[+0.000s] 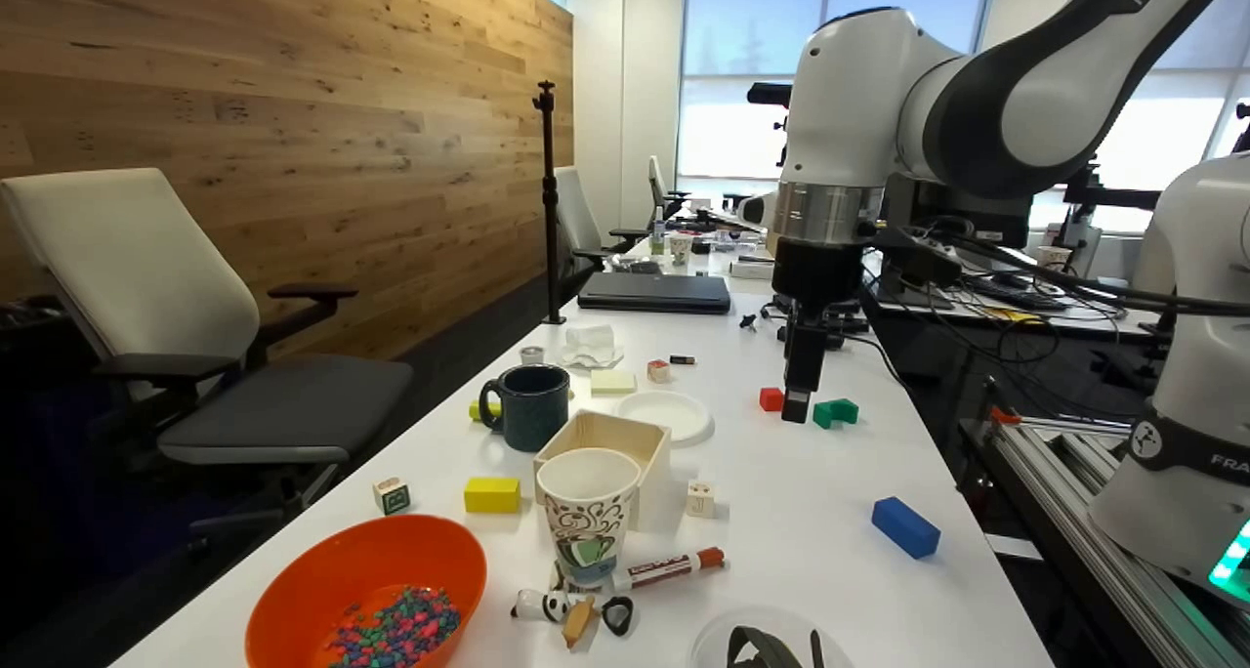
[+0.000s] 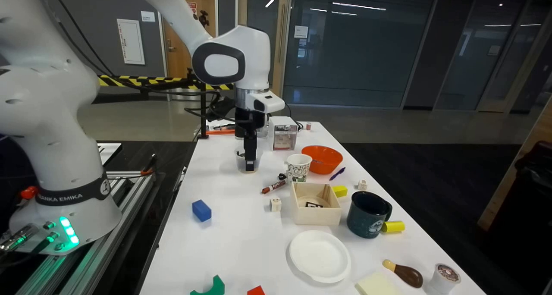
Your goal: Put the white block in the brown box
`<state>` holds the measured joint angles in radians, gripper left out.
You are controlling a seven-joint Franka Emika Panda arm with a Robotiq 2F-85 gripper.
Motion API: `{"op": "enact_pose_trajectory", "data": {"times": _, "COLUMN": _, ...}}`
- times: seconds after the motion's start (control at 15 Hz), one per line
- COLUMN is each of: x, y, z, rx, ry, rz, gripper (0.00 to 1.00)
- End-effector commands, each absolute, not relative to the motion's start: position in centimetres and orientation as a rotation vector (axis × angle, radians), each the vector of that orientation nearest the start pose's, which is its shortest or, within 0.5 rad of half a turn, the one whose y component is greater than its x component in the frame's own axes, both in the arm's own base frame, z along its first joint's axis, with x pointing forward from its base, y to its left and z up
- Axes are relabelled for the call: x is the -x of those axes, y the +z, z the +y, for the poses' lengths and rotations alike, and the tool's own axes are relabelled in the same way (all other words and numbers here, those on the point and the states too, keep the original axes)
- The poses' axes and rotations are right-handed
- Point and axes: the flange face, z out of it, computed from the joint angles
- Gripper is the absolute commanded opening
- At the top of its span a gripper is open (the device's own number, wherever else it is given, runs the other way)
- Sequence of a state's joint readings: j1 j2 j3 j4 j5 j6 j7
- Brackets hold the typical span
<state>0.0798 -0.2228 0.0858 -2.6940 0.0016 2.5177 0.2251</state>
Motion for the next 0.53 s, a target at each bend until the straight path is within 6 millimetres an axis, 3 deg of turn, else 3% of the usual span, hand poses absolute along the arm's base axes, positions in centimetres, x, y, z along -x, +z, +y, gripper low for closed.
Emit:
{"op": "enact_pose_trajectory", "data": {"times": 0.0, "x": -41.5, "y": 30.1, "z": 6.5, "rx": 3.153, "ry": -0.129, "rz": 0.094, "gripper": 1.0}}
{"op": "enact_pose_trajectory", "data": {"times": 0.47, "x": -42.5, "y": 27.9, "z": 5.5, "rx": 3.156, "ry": -0.105, "rz": 0.118, "gripper": 1.0}}
